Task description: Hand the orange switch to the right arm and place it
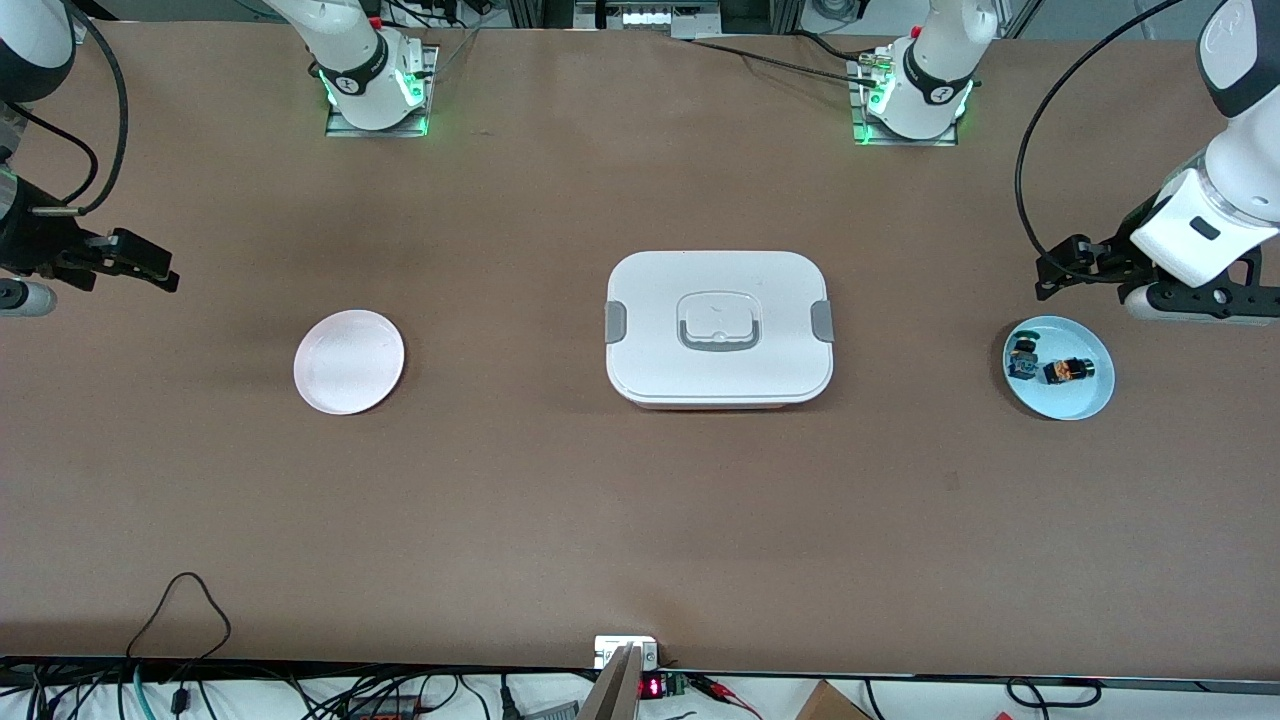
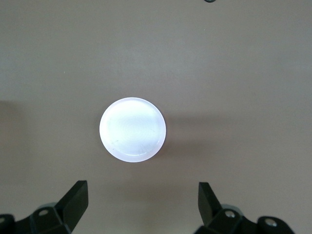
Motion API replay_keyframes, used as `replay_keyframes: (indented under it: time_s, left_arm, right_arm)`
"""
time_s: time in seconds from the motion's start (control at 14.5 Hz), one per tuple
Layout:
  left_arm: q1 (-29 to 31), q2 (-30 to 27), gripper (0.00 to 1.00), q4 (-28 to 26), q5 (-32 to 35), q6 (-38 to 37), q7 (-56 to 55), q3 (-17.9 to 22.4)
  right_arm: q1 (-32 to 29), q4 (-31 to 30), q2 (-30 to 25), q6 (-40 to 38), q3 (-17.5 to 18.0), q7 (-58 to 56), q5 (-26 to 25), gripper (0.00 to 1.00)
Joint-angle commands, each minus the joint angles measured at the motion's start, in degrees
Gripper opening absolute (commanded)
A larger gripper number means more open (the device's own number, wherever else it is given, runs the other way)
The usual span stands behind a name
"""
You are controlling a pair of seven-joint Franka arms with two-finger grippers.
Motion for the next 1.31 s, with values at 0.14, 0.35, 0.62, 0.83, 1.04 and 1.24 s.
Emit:
replay_keyframes:
  time_s: [0.14, 0.35, 0.62, 0.83, 1.04, 1.24]
  left_arm:
    - [0.4, 0.2, 1.0, 0.6, 0.3, -0.4, 1.0, -0.4]
    - [0.3, 0.2, 1.0, 0.6, 0.3, -1.6, 0.9, -0.5]
    - [0.4, 0.2, 1.0, 0.6, 0.1, -2.2, 0.7, -0.4]
    - [0.5, 0.2, 1.0, 0.7, 0.1, -4.9, 1.2, -0.4]
    - [0.5, 0.3, 1.0, 0.6, 0.1, -5.5, 1.0, -0.1]
    - [1.3, 1.7, 1.0, 0.6, 0.1, -9.5, 1.1, 0.3]
  right_arm:
    - [-0.1, 0.3, -0.6, -1.1, 0.1, 0.0, -0.2, 1.0]
    - [-0.2, 0.3, -0.6, -1.1, 0.0, 0.0, -0.2, 1.0]
    - [-0.1, 0.3, -0.6, -1.1, 0.1, 0.0, -0.2, 1.0]
    - [-0.1, 0.3, -0.6, -1.0, 0.1, 0.0, -0.2, 1.0]
    - [-0.1, 0.3, -0.6, -1.1, 0.1, 0.0, -0.2, 1.0]
    - [0.0, 0.3, -0.6, -1.1, 0.1, 0.0, -0.2, 1.0]
